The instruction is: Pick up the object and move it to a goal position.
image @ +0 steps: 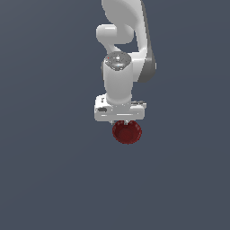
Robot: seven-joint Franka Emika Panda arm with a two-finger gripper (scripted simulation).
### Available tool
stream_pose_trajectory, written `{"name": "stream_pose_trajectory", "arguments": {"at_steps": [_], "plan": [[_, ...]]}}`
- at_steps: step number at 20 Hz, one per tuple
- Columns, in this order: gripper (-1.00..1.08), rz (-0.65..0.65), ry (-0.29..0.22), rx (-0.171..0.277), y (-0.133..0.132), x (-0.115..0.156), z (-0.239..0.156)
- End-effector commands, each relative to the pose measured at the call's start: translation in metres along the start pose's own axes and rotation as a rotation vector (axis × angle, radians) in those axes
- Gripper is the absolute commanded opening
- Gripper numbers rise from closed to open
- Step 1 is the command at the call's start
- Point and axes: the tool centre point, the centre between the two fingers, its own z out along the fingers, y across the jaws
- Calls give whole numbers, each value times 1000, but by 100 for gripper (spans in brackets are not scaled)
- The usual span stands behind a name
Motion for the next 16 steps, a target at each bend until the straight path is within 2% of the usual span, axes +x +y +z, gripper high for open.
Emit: {"name": "stream_pose_trajectory", "arguments": {"at_steps": [1,9,16], "plan": [[28,-7,-2,8,1,0,3],[28,-58,-5,67,5,-2,24],[28,-127,7,160,11,-4,51]]}}
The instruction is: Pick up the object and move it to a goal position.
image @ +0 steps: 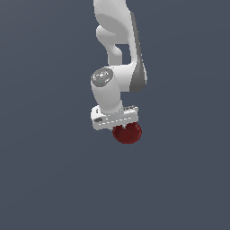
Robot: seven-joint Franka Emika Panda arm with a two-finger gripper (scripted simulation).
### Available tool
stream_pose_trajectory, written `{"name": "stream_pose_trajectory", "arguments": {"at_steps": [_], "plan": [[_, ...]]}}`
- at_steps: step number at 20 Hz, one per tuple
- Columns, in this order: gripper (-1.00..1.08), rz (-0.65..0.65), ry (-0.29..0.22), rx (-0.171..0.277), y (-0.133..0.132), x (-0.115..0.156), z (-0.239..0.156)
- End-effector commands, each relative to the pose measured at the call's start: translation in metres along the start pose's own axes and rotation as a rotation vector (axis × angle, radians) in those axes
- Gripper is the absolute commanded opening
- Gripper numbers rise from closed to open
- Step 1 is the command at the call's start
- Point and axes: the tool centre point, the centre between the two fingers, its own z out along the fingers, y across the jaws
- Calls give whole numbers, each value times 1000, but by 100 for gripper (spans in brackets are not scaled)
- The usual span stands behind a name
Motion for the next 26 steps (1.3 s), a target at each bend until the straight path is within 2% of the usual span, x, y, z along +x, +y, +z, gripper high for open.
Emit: {"name": "stream_pose_trajectory", "arguments": {"at_steps": [1,8,16,26], "plan": [[28,-26,9,37,4,-1,10],[28,-95,53,140,13,-4,33],[28,-159,134,245,23,-4,49],[28,-202,221,314,31,-2,54]]}}
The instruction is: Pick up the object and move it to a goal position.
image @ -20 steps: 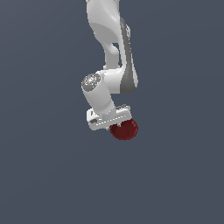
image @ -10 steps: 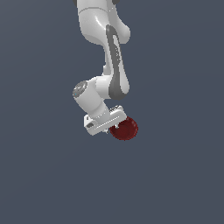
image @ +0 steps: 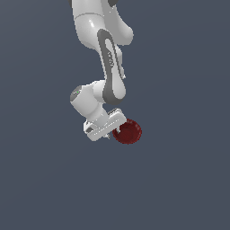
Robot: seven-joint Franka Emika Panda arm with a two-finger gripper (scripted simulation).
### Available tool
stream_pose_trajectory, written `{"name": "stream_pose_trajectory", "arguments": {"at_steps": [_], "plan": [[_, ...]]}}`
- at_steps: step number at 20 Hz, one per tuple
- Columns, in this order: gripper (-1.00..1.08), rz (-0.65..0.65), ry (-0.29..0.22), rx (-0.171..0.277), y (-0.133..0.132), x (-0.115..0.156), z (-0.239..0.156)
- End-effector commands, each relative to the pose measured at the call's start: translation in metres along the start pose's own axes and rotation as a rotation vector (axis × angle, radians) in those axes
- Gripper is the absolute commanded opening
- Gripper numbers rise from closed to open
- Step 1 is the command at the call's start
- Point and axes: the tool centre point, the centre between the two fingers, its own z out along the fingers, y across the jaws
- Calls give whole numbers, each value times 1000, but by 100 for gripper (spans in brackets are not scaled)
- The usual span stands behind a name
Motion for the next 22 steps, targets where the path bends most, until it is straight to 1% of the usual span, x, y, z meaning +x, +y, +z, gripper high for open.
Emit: {"name": "stream_pose_trajectory", "arguments": {"at_steps": [1,5,10,17,21,22], "plan": [[28,-9,16,10,1,0,0],[28,-15,29,17,2,1,0],[28,-14,28,17,3,0,1],[28,-15,29,17,2,0,25],[28,-16,30,18,2,0,30],[-100,-16,30,18,2,0,30]]}}
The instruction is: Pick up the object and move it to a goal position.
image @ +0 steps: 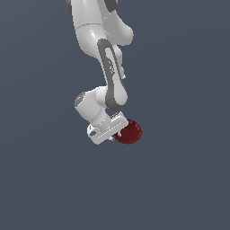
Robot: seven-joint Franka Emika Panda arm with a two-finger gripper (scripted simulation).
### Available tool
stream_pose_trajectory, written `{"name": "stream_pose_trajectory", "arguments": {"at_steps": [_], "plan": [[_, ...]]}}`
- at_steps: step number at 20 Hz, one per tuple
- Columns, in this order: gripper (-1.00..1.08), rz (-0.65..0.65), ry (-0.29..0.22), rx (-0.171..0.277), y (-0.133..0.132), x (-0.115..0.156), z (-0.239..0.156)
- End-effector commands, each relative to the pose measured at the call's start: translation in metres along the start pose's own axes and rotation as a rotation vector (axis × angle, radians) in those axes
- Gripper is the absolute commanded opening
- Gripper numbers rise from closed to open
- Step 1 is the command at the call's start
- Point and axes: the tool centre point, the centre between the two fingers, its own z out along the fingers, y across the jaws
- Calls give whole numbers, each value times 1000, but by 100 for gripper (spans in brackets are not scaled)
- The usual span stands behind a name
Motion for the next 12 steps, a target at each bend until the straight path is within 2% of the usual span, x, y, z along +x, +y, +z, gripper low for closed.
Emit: {"name": "stream_pose_trajectory", "arguments": {"at_steps": [1,12], "plan": [[-100,0,1,-1,0,0,1],[-100,-1,1,-1,0,1,-1]]}}
